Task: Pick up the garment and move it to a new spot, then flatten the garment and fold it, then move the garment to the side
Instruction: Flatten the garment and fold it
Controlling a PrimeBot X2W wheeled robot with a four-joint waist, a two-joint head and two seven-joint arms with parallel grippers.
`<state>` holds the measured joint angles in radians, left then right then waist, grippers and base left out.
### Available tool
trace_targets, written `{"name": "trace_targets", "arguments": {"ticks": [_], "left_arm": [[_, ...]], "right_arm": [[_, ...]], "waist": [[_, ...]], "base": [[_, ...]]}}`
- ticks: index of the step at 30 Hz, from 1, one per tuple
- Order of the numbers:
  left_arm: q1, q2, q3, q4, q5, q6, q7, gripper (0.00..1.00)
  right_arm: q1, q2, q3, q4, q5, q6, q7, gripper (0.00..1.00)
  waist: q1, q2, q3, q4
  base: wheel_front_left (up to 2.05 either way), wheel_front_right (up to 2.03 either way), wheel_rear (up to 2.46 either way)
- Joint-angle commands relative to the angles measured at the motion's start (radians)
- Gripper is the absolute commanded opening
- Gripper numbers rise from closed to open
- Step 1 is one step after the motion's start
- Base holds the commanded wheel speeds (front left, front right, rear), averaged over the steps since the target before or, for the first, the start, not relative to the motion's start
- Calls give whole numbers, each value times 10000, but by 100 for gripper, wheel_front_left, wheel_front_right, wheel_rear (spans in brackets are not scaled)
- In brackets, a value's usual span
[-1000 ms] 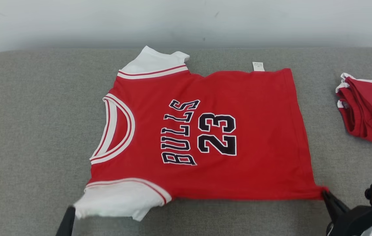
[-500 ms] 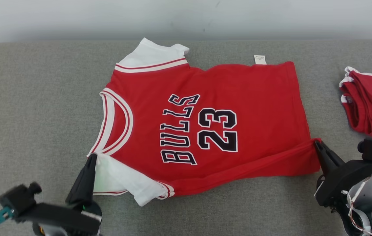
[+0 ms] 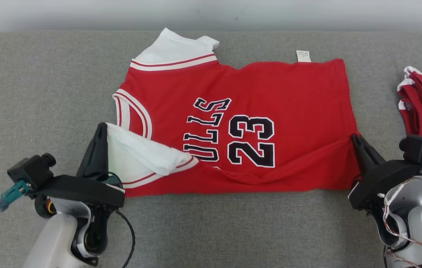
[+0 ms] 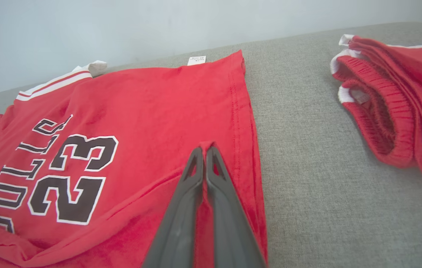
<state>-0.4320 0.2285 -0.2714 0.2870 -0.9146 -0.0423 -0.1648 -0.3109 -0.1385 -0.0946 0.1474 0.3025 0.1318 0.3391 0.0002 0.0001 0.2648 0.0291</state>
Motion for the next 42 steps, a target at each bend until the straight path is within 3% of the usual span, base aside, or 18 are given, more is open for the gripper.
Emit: {"name": "trace_targets", "arguments": {"ticks": [1,5,16,26,42], "left_arm": [[-233,-1,62,168,161,61,-167,0],[-630,-142,240,604,394,190,-606,0],[-1004,-278,380,1411,817,32,-927,0],[-1893,-408,-155,2165,1434,-189,-933,0],[-3108,-326,-577,3750,1985,-163,-915,0]], "right_arm": [[-188,-3,-19,65,-70,-22,-178,0],[-428,17,-55,267,-153,-22,-633,0],[-719,140,-421,809,-339,-22,-1290,0],[-963,253,-559,1414,-782,-22,-1261,0],[-1414,382,-506,2087,-929,-22,-1509,0]], "waist": [[-2,-1,86,-8],[-2,-1,242,2],[-2,-1,406,-16],[-2,-1,442,-89],[-2,-1,581,-320]], "base": [[0,0,0],[0,0,0],[0,0,0],[0,0,0],[0,0,0]]}}
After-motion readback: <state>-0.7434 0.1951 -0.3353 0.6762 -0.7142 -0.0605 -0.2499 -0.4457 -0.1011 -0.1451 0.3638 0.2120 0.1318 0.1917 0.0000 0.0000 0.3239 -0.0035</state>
